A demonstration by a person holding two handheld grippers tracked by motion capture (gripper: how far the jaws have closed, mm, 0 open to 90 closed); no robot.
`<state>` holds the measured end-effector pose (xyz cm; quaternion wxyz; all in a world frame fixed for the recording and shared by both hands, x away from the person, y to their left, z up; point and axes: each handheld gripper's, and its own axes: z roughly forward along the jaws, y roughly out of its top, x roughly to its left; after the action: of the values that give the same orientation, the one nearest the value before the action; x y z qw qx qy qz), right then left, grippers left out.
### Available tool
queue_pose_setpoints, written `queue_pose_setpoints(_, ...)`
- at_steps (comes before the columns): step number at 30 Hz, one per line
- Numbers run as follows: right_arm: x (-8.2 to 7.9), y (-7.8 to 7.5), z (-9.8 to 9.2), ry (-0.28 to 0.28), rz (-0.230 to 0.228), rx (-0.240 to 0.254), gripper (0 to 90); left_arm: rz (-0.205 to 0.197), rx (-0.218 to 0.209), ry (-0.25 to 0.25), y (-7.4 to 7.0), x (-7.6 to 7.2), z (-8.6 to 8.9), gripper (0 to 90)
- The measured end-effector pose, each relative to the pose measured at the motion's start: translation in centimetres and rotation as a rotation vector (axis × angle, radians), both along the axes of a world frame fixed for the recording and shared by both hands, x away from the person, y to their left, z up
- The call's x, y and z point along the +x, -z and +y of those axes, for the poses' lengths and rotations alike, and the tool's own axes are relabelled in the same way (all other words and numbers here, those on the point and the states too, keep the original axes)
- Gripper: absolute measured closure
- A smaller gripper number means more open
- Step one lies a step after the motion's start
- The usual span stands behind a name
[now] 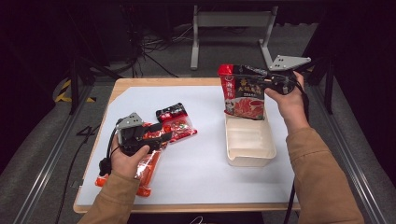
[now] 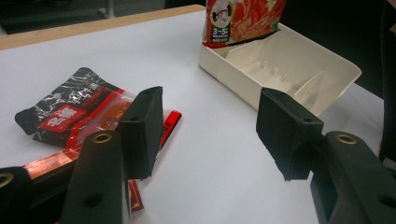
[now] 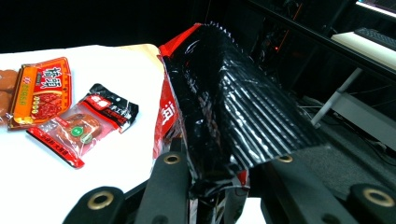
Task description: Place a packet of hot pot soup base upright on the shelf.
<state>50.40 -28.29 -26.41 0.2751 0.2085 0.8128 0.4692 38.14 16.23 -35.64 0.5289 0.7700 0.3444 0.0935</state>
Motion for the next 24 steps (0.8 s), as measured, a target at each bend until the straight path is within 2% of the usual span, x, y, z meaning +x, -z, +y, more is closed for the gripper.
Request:
queue_pose_setpoints(5, 0.1, 0.6, -0.1, -0.005, 0.001, 0.004, 76.0, 0.005, 0.004, 0.003, 0.0, 0.0, -0.1, 42.3)
queue_pose_setpoints(9, 0.1, 1.4, 0.0, -0.009, 0.013, -0.022, 74.2, 0.003, 0.001, 0.001, 0.1, 0.1, -0.1, 42.1)
queue_pose_setpoints(13, 0.0, 2.2, 0.0, -0.018, 0.018, -0.027, 73.5, 0.002, 0.004, 0.002, 0.1, 0.2, -0.1, 41.7)
queue_pose_setpoints(17, 0.0, 3.4, -0.1, -0.006, 0.054, -0.066, 72.8, 0.007, 0.003, 0.001, 0.2, 0.3, -0.2, 41.4)
queue_pose_setpoints(20, -0.1, 3.9, -0.6, 0.006, 0.065, -0.029, 72.3, 0.001, 0.009, -0.001, 0.2, 0.4, -0.3, 40.4)
queue_pose_setpoints(24, -0.3, 4.4, -1.4, 0.026, 0.075, -0.008, 71.9, -0.008, 0.020, -0.005, 0.3, 0.4, -0.5, 38.0)
